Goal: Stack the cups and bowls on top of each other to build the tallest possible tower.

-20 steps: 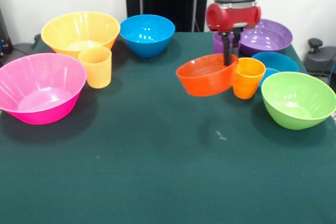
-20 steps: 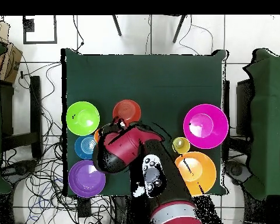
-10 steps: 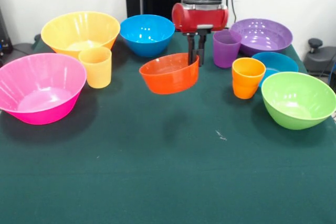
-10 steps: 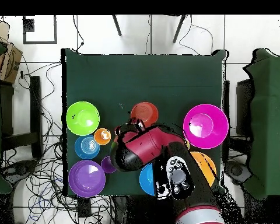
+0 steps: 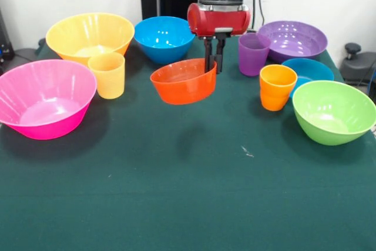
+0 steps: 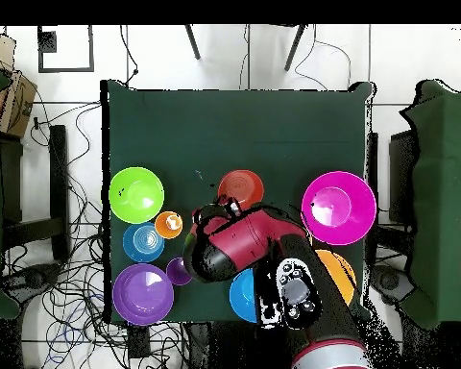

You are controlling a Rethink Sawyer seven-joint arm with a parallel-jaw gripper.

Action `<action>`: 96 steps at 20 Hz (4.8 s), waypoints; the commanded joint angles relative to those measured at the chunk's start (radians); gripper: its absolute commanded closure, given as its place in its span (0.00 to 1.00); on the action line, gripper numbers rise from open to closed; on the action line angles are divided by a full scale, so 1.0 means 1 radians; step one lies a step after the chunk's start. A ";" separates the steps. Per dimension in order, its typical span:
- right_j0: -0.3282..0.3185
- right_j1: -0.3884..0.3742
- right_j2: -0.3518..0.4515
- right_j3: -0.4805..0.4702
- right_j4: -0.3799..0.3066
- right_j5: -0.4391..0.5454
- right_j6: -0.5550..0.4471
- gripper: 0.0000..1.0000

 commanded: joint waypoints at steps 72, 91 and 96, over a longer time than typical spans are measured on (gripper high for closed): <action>-0.067 0.202 0.253 -0.289 -0.016 0.301 -0.268 1.00; -0.127 0.194 0.305 -0.304 0.004 0.533 -0.413 1.00; -0.096 0.191 0.292 -0.329 -0.012 0.618 -0.441 1.00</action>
